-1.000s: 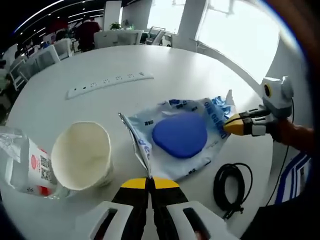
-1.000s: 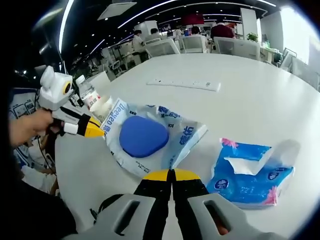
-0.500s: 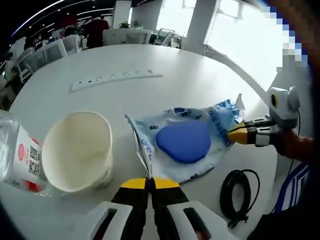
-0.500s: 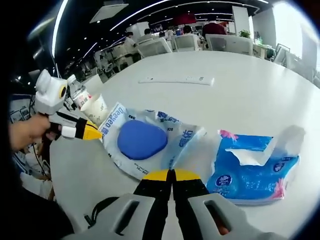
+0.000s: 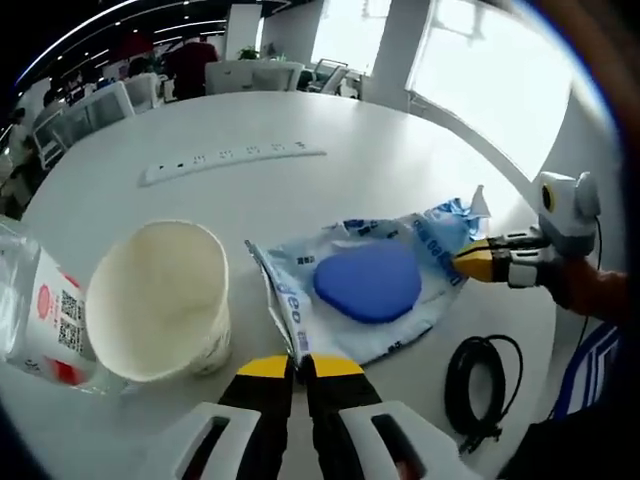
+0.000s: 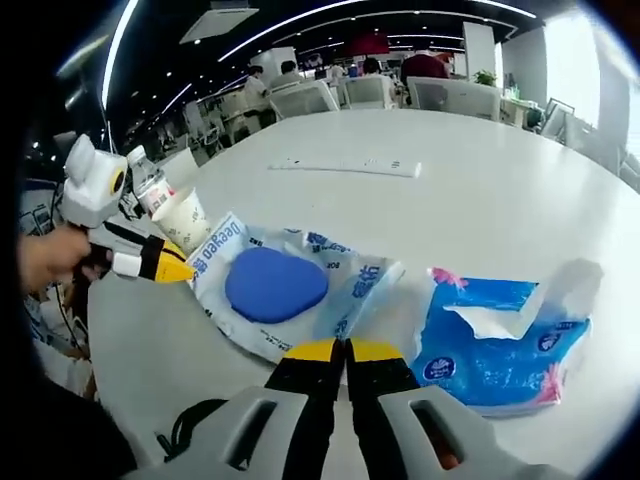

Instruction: Arrange the tabletop items into an orderly group along one side of the table until the central work area is clear of visible clutter.

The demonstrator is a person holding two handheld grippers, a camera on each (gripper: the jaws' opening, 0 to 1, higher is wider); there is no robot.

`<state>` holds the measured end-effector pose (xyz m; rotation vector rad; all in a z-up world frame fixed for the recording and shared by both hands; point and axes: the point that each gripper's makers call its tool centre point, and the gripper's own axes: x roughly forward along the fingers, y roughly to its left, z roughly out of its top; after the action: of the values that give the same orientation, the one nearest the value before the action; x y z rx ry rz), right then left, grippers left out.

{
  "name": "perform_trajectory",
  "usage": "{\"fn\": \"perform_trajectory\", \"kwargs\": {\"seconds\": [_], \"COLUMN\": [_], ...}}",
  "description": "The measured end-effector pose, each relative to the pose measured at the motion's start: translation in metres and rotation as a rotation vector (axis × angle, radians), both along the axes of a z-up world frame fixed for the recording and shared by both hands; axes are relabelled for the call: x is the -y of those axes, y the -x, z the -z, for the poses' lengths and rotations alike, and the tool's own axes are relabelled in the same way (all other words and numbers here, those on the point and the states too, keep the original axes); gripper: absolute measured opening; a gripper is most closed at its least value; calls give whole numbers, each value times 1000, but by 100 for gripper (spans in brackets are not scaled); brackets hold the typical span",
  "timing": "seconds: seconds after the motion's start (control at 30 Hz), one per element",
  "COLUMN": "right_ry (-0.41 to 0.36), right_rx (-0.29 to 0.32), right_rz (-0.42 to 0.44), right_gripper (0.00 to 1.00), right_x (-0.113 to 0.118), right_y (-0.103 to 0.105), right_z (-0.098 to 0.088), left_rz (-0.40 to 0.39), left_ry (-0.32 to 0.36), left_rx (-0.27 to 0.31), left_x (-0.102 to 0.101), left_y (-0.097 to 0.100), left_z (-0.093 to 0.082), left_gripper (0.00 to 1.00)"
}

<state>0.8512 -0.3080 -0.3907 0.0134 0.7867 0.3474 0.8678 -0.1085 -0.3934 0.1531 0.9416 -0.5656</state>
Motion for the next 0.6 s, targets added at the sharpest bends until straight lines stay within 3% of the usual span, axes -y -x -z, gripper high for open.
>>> {"fn": "perform_trajectory", "kwargs": {"seconds": [0.17,0.43,0.6], "right_ry": [-9,-33,-53], "right_rx": [16,69,101], "right_rz": [15,22,31], "right_gripper": [0,0,6], "right_x": [2,3,5], "right_y": [3,12,17], "right_z": [-2,-21,-30], "left_rz": [-3,2,10], "left_ry": [26,27,50], "left_rx": [20,64,92], "left_x": [1,2,4], "left_y": [-1,5,13], "left_z": [-6,-20,-30], "left_gripper": [13,13,15]}}
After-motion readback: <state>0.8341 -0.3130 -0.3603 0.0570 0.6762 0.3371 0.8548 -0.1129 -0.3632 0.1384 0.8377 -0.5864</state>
